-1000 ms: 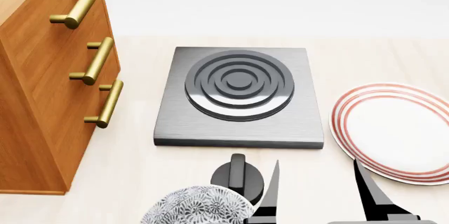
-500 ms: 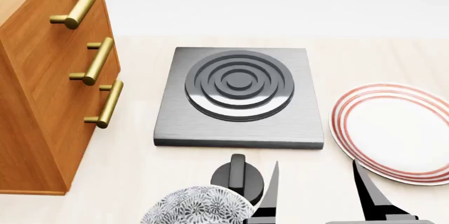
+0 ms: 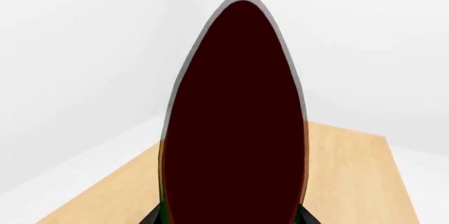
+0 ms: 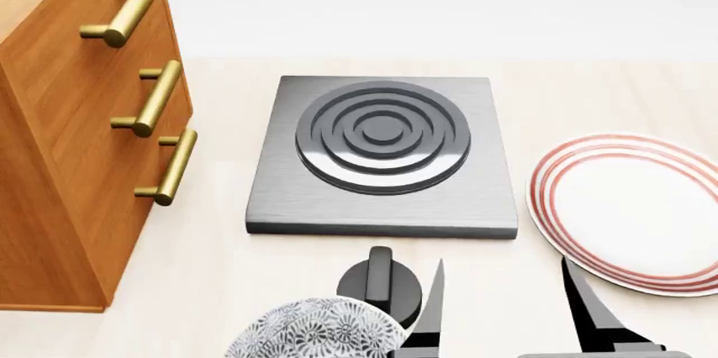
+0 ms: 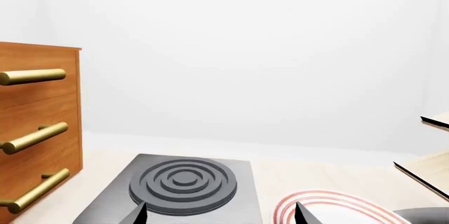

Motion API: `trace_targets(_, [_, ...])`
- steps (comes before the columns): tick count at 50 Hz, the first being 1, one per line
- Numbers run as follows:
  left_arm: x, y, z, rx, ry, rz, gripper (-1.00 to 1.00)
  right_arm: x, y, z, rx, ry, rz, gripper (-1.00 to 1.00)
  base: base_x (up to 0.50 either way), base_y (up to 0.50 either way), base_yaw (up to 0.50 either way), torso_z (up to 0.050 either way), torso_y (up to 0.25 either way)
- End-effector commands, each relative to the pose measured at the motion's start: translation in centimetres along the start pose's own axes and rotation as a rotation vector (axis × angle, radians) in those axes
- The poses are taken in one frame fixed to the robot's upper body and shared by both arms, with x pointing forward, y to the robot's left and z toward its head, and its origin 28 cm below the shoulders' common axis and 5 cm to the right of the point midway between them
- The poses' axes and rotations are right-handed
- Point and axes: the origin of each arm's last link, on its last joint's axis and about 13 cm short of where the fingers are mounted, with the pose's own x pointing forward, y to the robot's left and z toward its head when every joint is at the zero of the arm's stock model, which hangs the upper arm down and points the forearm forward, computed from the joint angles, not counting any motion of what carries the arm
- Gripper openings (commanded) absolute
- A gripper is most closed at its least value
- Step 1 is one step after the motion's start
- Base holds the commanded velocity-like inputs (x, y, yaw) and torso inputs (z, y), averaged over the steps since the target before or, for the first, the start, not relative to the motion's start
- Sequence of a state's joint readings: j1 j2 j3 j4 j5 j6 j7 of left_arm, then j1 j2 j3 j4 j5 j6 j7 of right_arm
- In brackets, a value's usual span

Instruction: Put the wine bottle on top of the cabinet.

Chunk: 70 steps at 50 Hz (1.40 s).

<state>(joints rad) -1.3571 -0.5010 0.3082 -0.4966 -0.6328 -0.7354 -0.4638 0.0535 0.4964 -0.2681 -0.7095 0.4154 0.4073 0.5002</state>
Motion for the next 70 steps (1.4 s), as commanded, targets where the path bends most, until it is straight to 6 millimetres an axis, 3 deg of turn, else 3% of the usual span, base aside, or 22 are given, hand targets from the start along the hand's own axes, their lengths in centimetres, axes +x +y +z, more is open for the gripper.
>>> trace_targets(1, [0.0, -0.8, -2.0, -0.084, 0.073, -0.074, -1.0, 0.2, -0.1, 0.1, -0.002, -0.019, -0.006, 1.0, 0.0, 0.0, 0.0, 0.0, 0.0])
trace_targets(7, [0.0, -0.9, -1.7, -0.096, 0.071, -0.085, -1.0, 0.2, -0.1, 0.2, -0.002, -0.019, -0.006, 1.0, 0.0, 0.0, 0.0, 0.0, 0.0])
trace_targets(8, [0.0, -0.9, -1.7, -0.096, 0.071, -0.085, 1.0, 0.2, -0.1, 0.2, -0.002, -0.019, -0.005, 1.0, 0.0, 0.0, 0.0, 0.0, 0.0])
trace_targets(33, [-0.1, -1.0, -1.7, -0.091, 0.057, -0.089, 1.0, 0.1, 0.1, 0.2, -0.006, -0.017, 0.001, 1.0, 0.0, 0.0, 0.0, 0.0, 0.0])
trace_targets(44, [-0.9, -1.0, -0.5, 0.037, -0.067, -0.02, 1.0, 0.2, 0.1, 0.2, -0.008, -0.018, 0.004, 1.0, 0.0, 0.0, 0.0, 0.0, 0.0])
trace_targets(53, [-3.4, -0.9, 1.4, 0.061, -0.225, -0.031, 1.0, 0.1, 0.1, 0.2, -0.009, -0.018, 0.006, 1.0, 0.0, 0.0, 0.0, 0.0, 0.0])
trace_targets(57, [-4.8, -1.0, 1.4, 0.089, -0.286, -0.056, 1.0, 0.2, 0.3, 0.1, -0.011, -0.017, 0.01, 1.0, 0.0, 0.0, 0.0, 0.0, 0.0])
trace_targets(70, [-9.8, -1.7, -2.0, 0.132, -0.383, -0.215, 1.0, 0.1, 0.2, 0.4, -0.009, -0.021, 0.01, 1.0, 0.0, 0.0, 0.0, 0.0, 0.0])
